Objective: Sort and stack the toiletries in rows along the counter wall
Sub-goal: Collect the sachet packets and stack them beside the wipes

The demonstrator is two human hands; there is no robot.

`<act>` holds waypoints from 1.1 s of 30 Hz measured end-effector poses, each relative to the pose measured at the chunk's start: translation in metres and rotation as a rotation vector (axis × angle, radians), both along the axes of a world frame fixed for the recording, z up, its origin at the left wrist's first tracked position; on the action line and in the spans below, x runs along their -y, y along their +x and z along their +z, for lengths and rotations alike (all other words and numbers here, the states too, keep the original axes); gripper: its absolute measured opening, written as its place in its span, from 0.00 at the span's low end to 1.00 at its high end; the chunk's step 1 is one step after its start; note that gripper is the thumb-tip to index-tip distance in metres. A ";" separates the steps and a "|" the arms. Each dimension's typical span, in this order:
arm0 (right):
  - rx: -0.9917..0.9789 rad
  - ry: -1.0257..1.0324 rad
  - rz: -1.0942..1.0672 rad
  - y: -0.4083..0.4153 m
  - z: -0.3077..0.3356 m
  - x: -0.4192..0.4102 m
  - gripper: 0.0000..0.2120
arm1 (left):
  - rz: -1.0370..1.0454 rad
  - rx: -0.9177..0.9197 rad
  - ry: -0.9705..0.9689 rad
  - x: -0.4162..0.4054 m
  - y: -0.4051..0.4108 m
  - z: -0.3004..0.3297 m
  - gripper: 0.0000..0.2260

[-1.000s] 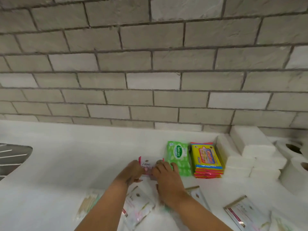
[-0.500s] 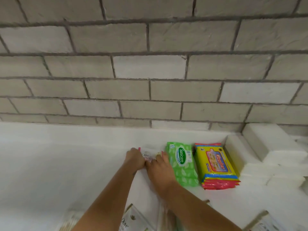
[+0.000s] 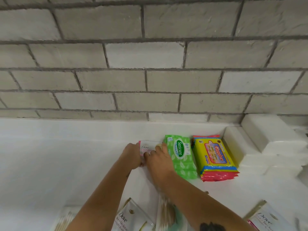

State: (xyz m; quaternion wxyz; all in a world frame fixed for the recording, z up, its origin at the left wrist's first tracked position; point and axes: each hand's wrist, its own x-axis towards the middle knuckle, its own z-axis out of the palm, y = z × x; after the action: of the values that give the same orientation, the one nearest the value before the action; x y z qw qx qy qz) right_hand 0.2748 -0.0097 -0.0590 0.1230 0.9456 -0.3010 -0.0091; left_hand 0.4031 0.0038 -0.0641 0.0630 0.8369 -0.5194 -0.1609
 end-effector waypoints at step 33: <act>0.653 -0.114 -0.216 -0.210 0.020 -0.120 0.07 | 0.015 -0.261 -0.497 -0.106 -0.191 0.035 0.13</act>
State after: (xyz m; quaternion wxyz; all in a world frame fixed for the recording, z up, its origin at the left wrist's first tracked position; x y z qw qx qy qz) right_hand 0.0652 0.1105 -0.0391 0.0713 0.8529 -0.4228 0.2979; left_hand 0.2124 0.1095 -0.0293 0.3338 0.7717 -0.5244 -0.1345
